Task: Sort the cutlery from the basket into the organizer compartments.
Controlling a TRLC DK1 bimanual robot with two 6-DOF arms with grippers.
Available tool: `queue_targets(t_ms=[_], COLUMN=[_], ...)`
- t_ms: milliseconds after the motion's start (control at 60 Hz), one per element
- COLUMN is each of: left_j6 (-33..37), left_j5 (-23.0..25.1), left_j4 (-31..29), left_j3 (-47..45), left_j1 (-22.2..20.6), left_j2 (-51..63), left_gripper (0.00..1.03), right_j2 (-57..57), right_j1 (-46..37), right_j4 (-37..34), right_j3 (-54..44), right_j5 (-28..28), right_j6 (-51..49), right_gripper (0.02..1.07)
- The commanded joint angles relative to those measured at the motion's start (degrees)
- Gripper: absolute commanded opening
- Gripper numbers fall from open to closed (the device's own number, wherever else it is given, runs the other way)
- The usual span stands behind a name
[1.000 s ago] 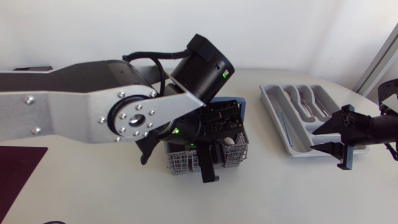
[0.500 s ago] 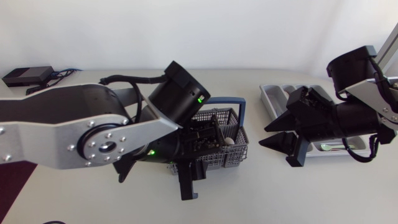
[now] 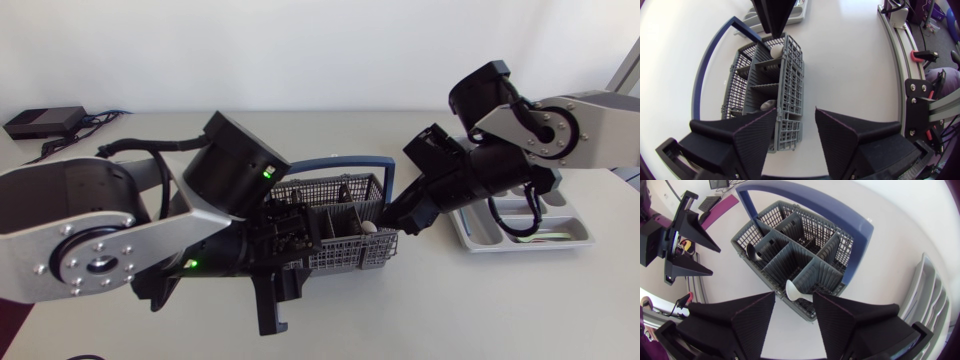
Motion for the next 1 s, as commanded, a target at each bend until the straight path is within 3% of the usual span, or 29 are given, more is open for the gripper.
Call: queue_targets(t_ms=[0,583,800,983], left_j6=[0.1,0.1,0.1,0.2], left_j5=[0.8,1.3,1.4,1.6], left_j4=[0.2,0.4,0.4,0.4], left_j3=[-2.2,-4.4,-4.8,-5.4], left_j1=[0.8,0.9,0.9,0.9], left_j2=[-1.5,-3.6,-4.1,-4.9], left_gripper=[0.54,0.54,0.54,0.54], right_j2=[2.1,5.0,5.6,5.7], right_j1=[0.7,4.6,6.0,6.2], right_j4=[0.0,3.6,4.6,4.5], right_j3=[1.1,0.0,-0.5,-0.5], right_j5=[0.3,3.4,4.9,6.3], right_j6=[2.5,5.8,6.6,6.8], right_gripper=[0.57,0.43,0.29,0.29])
